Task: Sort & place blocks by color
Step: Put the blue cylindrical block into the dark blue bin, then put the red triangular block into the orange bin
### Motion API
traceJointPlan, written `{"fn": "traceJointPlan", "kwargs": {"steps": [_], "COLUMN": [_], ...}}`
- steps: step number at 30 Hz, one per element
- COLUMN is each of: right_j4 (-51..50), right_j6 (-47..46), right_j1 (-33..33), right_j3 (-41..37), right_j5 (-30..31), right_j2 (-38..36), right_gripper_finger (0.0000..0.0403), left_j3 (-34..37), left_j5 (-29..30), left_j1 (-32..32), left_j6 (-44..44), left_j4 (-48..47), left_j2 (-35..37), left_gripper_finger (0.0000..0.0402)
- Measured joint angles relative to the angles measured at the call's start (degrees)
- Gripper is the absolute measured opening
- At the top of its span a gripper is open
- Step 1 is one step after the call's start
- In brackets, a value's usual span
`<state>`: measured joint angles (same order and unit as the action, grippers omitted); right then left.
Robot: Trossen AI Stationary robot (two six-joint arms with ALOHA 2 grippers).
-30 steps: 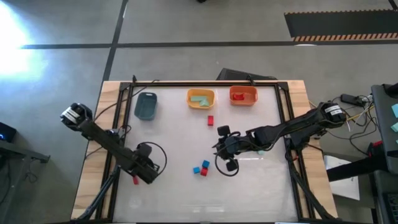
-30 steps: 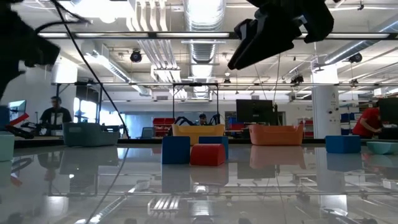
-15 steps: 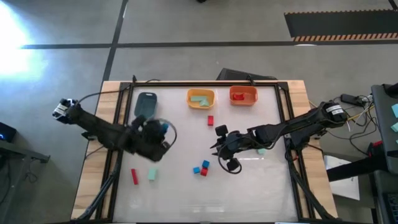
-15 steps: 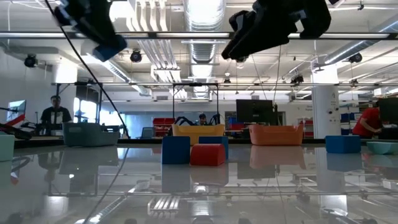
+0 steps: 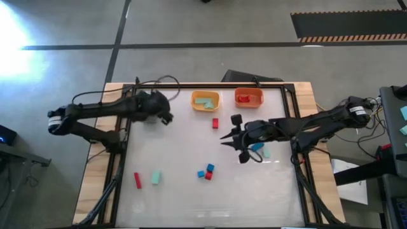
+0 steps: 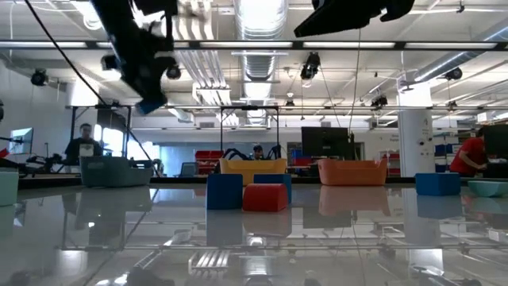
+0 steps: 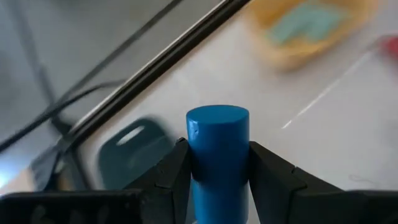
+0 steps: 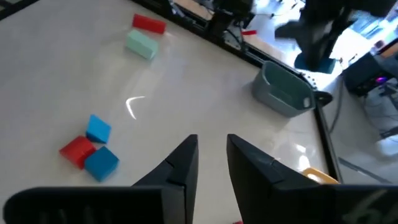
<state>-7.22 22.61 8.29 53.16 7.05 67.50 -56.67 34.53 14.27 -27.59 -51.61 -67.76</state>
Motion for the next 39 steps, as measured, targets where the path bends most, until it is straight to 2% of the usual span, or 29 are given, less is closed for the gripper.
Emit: {"fn": "traceJointPlan", "kwargs": {"steps": [5,10,14,20,24,26,30,34,39], "right_j4": [0.77,2.43,2.79,3.34,3.32,3.32,4.43,6.98,9.75], "right_j6": [-0.45,-0.98,-1.04,-0.59,-0.19,-0.17,0.33,1.91,0.37], "right_j1": [-1.97,-2.71,-2.73,-3.2,-4.42,-5.19,-7.15,-9.82,-13.62], "right_j3": [-2.48,-5.34,-6.44,-6.61,-6.61,-6.61,-6.61,-6.73,-6.83], "right_j5": [0.0,0.02,0.02,0.02,0.03,0.03,0.02,-0.93,-8.28], "right_j2": [-3.3,-5.56,-6.72,-7.14,-7.14,-7.14,-7.01,-6.54,-5.04], "right_gripper_finger": [0.0064,0.0059,0.0059,0.0059,0.0059,0.0059,0.0059,0.0059,0.0059], "left_j3": [4.99,7.01,7.08,7.19,7.17,6.75,4.69,4.24,4.32], "left_j5": [-1.34,-4.56,-4.84,-4.88,-4.88,-5.28,-9.83,-14.14,-16.89], "left_j1": [12.12,19.02,20.91,21.09,21.09,20.53,16.49,7.77,-4.37], "left_j6": [2.55,7.24,7.27,7.14,7.08,6.85,1.76,-3.33,-9.64], "left_j4": [1.89,6.41,6.18,6.16,6.12,4.83,0.26,-0.03,0.27], "left_j2": [-3.11,-7.28,-10.1,-12.7,-13.0,-12.5,-9.24,-4.72,-1.87], "left_gripper_finger": [0.0112,0.0112,0.0118,0.0186,0.0198,0.0199,0.0201,0.0201,0.0202]}}
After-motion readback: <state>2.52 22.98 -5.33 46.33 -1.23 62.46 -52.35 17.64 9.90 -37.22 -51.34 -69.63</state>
